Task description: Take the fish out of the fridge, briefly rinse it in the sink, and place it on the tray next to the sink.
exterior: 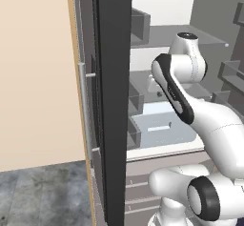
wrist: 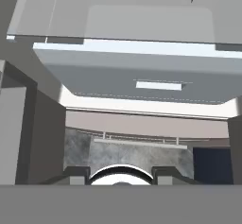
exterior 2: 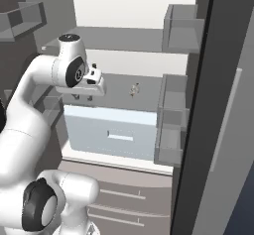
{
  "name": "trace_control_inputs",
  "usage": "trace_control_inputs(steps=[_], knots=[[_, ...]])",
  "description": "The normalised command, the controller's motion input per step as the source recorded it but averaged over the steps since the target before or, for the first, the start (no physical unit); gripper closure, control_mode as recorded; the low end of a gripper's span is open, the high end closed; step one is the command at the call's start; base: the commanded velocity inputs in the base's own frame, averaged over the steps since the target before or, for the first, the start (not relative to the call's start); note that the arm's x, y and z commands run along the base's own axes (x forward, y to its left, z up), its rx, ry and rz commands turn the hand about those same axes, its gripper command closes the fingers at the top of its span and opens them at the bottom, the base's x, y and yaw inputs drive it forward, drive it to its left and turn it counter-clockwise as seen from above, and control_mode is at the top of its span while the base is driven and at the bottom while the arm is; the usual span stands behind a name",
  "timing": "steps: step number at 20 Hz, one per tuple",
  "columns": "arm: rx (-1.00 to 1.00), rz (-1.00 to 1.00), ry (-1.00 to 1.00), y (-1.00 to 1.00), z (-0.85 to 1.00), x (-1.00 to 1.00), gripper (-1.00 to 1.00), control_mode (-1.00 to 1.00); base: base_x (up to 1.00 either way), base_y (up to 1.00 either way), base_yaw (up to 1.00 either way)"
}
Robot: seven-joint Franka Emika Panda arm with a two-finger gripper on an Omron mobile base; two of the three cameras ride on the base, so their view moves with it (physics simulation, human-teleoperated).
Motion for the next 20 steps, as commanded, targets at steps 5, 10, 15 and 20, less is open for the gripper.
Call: trace_control_inputs(steps=[5, 10, 15, 20], knots=[[0.0, 0.0, -0.02, 0.0, 0.0, -0.09, -1.0, -1.0, 0.0, 0.0, 0.0], [-0.05, -0.03, -0.28, -0.04, 0.0, -0.15, -1.0, -1.0, 0.0, 0.0, 0.0], [-0.05, -0.08, -0.35, -0.29, 0.01, -0.31, -1.0, -1.0, 0.0, 0.0, 0.0], [0.01, -0.03, -0.12, -0.52, 0.01, -0.01, -1.0, -1.0, 0.0, 0.0, 0.0]])
